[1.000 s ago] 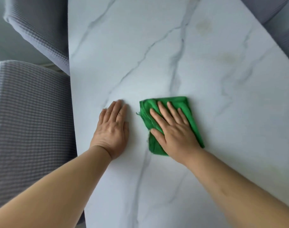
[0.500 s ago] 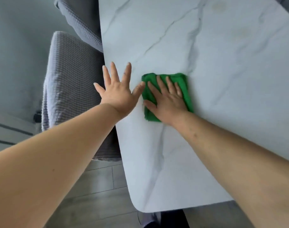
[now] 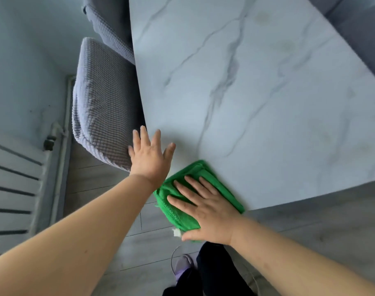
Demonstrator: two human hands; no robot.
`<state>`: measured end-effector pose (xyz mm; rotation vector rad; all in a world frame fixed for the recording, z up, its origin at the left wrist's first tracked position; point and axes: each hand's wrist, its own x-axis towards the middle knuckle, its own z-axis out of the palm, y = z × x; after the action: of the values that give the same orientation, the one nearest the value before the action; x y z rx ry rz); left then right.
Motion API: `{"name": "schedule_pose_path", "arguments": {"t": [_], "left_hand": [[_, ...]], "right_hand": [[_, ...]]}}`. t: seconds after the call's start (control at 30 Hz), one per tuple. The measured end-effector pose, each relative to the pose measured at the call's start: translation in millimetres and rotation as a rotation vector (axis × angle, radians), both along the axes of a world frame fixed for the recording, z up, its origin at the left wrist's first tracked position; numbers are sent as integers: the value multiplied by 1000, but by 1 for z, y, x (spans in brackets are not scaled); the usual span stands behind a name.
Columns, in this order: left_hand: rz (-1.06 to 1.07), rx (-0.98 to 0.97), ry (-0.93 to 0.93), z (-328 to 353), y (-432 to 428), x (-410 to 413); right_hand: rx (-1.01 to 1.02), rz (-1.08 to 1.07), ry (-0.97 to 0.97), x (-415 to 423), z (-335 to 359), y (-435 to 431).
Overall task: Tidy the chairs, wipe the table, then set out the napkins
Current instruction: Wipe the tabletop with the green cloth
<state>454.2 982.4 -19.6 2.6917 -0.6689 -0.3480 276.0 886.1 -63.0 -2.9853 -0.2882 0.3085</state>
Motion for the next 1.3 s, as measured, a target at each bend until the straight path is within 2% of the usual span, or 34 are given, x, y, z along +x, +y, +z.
{"name": "schedule_pose_path", "arguments": {"t": [0.23,0.43,0.6,0.73,0.83,0.93,1.0,1.03,1.07,1.13,1.23,1.3], "left_hand": [[-102,53,3,-7,-32,-34],[-133,79,23,-1,-95,-52],[-49,126,34,-13,-178,-75],[66,167,36,-30,-246,-95],[179,209,17,-42,-278,-106],[245,272,-24,-55,-285,-108],[238,279,-48,-56,-282,-109],[238,279,-56,-57,-281,-108],[242,271,-65,-57,-281,-108],[265,238,-68,-55,-280,-109],[280,191,-56,-49,-281,-110],[286,185,-48,-49,-283,-110]], "right_hand": [[-51,-136,-35,-60,5,-79],[-86,-163,88,-97,12,-171],[-26,-220,160,-134,18,-269],[9,-278,122,-145,20,-357],[-64,-376,90,-133,18,-425],[-101,-610,45,-81,11,-482],[-72,-781,10,-29,10,-489],[-41,-799,0,-3,10,-480],[-18,-744,-22,17,8,-462],[47,-485,-88,30,4,-409],[136,-50,-71,-27,9,-354],[166,76,-26,-62,10,-376]]}}
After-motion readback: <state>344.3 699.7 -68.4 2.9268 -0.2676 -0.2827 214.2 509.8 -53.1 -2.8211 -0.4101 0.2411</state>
